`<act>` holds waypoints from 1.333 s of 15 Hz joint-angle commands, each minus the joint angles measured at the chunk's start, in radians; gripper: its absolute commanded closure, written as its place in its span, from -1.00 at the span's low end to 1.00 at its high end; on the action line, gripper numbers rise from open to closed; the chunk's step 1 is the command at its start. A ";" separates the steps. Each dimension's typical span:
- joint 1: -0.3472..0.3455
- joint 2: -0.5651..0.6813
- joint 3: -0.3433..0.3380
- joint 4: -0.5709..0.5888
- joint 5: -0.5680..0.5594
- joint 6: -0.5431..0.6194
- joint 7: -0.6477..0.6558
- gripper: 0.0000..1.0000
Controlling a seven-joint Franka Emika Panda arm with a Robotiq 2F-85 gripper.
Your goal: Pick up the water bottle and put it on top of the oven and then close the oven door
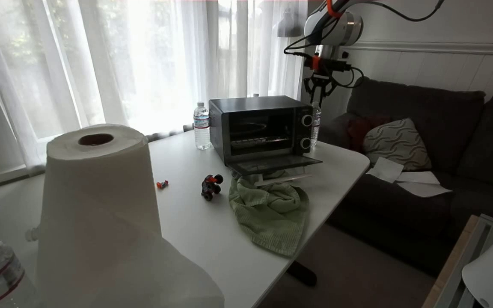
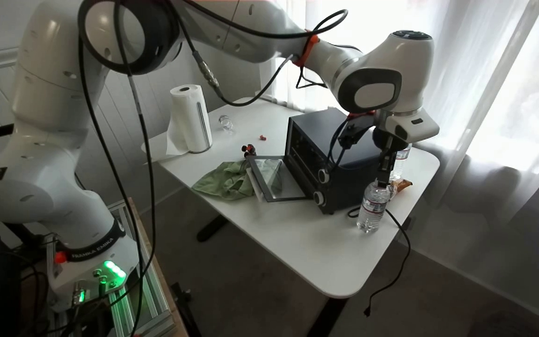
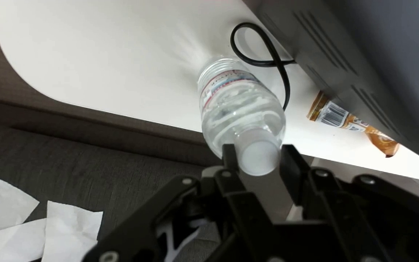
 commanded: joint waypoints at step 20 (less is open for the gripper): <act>0.008 -0.156 0.000 0.045 0.005 -0.090 0.036 0.85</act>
